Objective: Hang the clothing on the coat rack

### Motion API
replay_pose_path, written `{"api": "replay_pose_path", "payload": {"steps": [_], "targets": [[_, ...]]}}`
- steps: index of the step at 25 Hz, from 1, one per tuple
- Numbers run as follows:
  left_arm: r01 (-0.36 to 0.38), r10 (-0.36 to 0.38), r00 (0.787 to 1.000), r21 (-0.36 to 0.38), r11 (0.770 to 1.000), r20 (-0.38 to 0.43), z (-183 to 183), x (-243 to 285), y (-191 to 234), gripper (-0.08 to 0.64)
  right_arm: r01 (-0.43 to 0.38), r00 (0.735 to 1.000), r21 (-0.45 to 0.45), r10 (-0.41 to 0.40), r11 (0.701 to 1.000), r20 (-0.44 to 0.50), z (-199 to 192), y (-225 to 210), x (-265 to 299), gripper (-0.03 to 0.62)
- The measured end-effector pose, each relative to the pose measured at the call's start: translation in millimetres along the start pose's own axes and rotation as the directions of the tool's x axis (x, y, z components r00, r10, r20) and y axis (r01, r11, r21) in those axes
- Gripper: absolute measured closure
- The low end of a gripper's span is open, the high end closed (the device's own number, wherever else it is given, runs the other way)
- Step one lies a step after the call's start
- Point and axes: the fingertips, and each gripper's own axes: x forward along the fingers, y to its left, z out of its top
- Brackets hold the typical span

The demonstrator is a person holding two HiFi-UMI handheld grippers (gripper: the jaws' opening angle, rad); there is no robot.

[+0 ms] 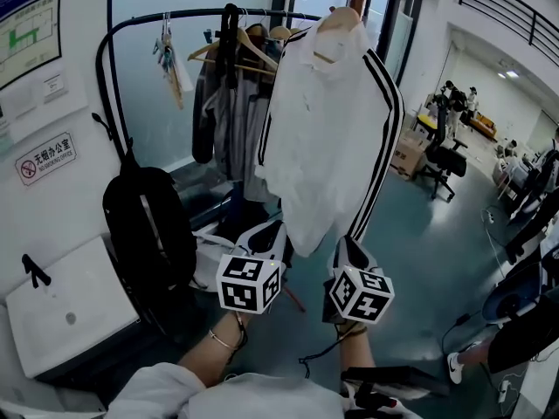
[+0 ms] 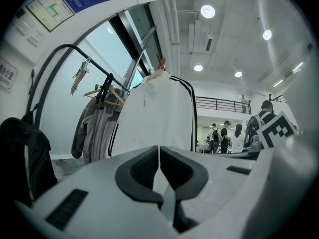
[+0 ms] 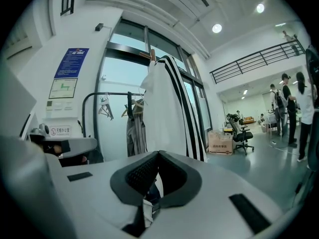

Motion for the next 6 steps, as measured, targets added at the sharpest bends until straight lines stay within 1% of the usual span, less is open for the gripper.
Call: {"api": "replay_pose_path", "payload": {"steps": [6], "targets": [[-0.007,0.007,1.0,0.003,1.0,0.001,2.5,-4.2,1.6,0.551,-0.015,1.0,0.0,0.015,1.0,-0.007,-0.9,4.5,0.2,0.569]]}}
